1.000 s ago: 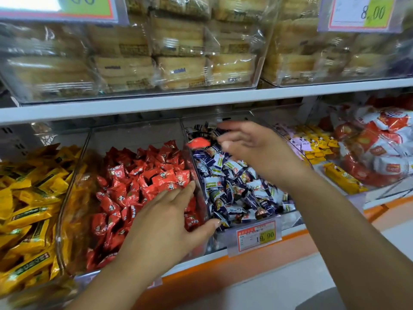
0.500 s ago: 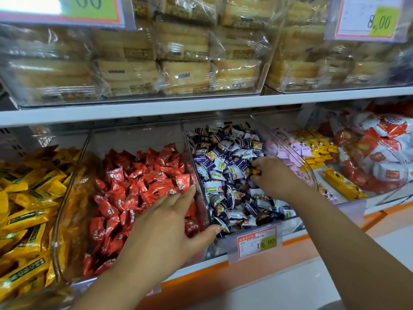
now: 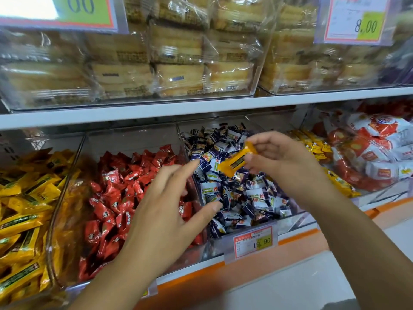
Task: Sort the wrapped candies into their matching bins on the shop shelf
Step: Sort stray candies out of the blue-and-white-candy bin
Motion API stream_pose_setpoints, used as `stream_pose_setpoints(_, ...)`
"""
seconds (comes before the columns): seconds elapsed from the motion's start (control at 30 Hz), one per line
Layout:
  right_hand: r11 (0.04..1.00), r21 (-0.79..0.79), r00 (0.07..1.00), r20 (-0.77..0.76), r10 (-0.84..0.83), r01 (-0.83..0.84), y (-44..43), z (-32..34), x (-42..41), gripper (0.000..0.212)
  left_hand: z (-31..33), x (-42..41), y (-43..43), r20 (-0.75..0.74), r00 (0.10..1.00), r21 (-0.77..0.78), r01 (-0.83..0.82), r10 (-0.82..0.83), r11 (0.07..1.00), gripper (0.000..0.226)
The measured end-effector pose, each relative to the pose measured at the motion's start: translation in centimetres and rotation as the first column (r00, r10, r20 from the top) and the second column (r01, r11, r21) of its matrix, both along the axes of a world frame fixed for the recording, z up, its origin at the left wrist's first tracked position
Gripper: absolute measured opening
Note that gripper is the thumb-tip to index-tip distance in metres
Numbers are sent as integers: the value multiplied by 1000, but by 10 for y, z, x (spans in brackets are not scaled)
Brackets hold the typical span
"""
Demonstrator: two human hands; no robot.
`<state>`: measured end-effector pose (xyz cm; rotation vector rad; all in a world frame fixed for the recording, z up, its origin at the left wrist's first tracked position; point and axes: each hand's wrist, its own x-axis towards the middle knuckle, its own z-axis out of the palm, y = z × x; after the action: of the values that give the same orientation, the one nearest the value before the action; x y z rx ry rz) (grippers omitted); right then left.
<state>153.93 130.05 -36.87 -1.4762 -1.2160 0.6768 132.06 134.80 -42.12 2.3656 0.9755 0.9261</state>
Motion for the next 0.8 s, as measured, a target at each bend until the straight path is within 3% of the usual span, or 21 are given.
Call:
stream_pose_setpoints(0.1, 975, -30, 971, -97, 217, -221, -3, -3, -28, 18, 4, 10, -1, 16, 999, 63, 29, -30, 998, 66)
stream_pose_setpoints(0.2, 955, -78, 958, -67, 280, -285, 0, -5, -33, 16, 4, 11, 1, 63, 998, 93, 24, -30, 995, 48)
stream_pose_setpoints(0.27, 957, -212, 970, 93, 224, -200, 0, -4, -16, 17, 4, 4, 2, 90, 996, 64, -33, 27, 997, 45)
stream_pose_setpoints(0.33, 910, -414, 882, 417, 221, -32, -2, -4, 6, 25, 6, -3, 3, 106, 991, -34, -77, 80, 996, 49)
stream_pose_setpoints(0.4, 763, -642, 730, 558, 395, 77, -4, -10, 16, 54, 7, -8, 1, 79, 994, -134, -62, 73, 989, 51)
stream_pose_setpoints(0.5, 586, -804, 637, 503, 584, 97, 5, -28, 7, 99, 5, -4, -3, -62, 998, -223, -29, 15, 974, 37)
stream_pose_setpoints(0.53, 579, -809, 615, 507, 604, 99, 10, -35, 4, 106, 3, -1, -5, -100, 995, -255, -34, 9, 966, 39)
stream_pose_setpoints(0.63, 606, -792, 626, 511, 588, 78, 20, -47, 3, 114, -1, 8, -9, -217, 976, -287, -87, 23, 954, 77)
stream_pose_setpoints(0.8, 719, -694, 750, 492, 441, 33, 19, -54, 10, 99, -4, 9, -11, -295, 955, -263, -115, 34, 958, 97)
